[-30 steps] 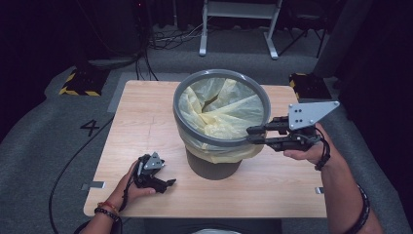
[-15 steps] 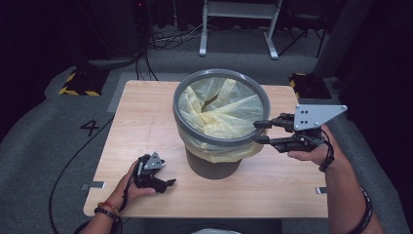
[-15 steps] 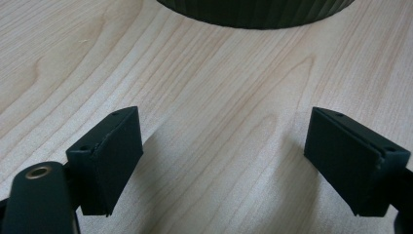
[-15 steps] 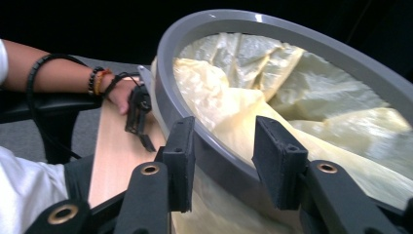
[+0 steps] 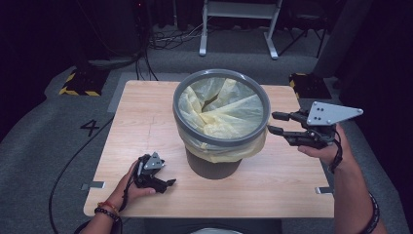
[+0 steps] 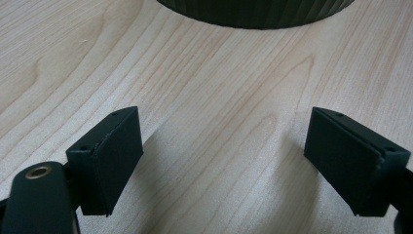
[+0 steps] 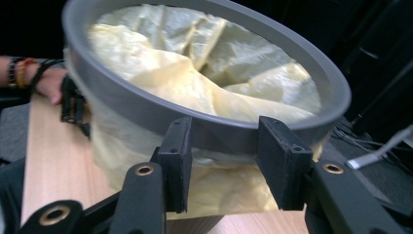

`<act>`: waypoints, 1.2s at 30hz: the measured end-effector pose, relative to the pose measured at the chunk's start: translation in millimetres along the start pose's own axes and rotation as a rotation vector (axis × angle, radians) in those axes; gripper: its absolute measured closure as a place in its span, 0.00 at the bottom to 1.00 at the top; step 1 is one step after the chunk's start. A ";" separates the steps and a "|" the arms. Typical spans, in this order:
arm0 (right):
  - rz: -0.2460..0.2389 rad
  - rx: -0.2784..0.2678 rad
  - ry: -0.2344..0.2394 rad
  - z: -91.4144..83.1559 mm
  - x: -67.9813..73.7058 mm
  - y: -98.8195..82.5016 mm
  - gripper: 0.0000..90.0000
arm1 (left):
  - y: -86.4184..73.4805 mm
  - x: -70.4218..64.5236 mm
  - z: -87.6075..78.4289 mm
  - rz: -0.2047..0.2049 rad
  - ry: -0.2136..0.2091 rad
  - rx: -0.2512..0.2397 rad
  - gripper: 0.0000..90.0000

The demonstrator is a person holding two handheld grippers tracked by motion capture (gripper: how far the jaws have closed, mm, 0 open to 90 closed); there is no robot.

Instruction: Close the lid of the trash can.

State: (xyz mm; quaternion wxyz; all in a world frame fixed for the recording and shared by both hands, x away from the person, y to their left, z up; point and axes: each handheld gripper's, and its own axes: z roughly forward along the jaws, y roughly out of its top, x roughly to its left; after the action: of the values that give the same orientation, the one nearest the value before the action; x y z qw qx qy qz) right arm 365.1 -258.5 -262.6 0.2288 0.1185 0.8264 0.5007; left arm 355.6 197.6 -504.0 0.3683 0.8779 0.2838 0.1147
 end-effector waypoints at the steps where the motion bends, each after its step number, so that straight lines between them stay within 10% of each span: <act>1: 0.009 -0.006 0.005 0.9 -1.1 -1.8 0.64 | 0.0 0.0 0.0 0.000 0.000 0.000 0.15; 20: 0.124 -0.037 0.010 18.0 -6.5 -37.6 0.57 | 0.0 0.0 0.0 0.000 0.000 0.000 0.15; 36: 0.167 0.195 -0.046 48.7 -0.9 -114.9 0.40 | 0.0 0.0 0.0 0.001 0.000 -0.001 0.15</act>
State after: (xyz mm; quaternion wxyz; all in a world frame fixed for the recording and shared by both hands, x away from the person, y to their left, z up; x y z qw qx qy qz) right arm 393.9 -275.2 -382.9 0.1925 0.2198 0.8531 0.4324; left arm 355.6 197.6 -504.0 0.3686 0.8779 0.2834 0.1150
